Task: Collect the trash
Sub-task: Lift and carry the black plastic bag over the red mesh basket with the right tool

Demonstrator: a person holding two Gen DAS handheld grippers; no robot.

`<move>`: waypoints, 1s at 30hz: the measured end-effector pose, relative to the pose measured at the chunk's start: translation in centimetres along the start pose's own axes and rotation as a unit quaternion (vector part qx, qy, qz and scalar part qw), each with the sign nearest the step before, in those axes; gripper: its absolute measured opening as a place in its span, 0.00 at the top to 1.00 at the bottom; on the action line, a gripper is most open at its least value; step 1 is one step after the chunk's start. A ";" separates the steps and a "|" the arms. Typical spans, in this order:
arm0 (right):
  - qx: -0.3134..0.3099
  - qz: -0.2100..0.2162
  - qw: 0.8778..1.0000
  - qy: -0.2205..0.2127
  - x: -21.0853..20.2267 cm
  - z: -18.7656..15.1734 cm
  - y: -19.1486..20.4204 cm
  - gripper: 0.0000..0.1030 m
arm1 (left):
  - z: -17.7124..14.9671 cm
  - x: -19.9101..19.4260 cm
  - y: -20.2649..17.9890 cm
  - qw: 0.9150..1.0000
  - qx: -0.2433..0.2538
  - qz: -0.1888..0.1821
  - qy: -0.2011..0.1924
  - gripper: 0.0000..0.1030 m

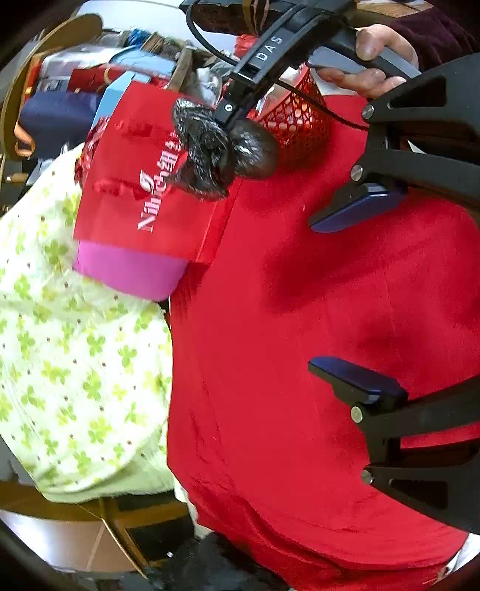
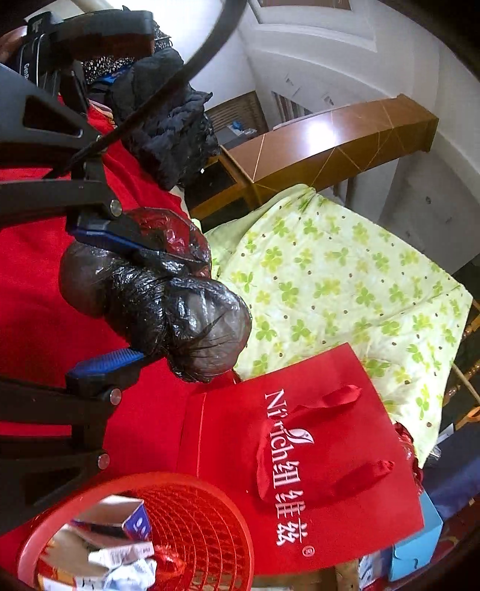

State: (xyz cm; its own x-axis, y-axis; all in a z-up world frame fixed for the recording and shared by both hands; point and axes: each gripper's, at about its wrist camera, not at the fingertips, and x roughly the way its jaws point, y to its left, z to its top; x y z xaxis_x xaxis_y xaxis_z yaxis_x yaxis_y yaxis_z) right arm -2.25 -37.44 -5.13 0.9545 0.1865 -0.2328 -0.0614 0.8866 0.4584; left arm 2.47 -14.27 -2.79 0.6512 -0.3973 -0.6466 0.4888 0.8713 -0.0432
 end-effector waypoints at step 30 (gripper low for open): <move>0.041 -0.014 0.996 -0.075 -7.2 0.7 -4.0 0.51 | 1.5 0.5 -7.6 0.997 0.065 -0.035 0.001 0.32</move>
State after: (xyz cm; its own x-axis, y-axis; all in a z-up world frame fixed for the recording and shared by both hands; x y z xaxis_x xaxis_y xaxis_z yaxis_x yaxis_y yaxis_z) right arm -8.65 -42.62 -4.64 0.9887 0.0920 -0.1187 -0.0164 0.8519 0.5235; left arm -0.01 -21.50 -1.66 0.6121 -0.4543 -0.6473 0.6035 0.7973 0.0111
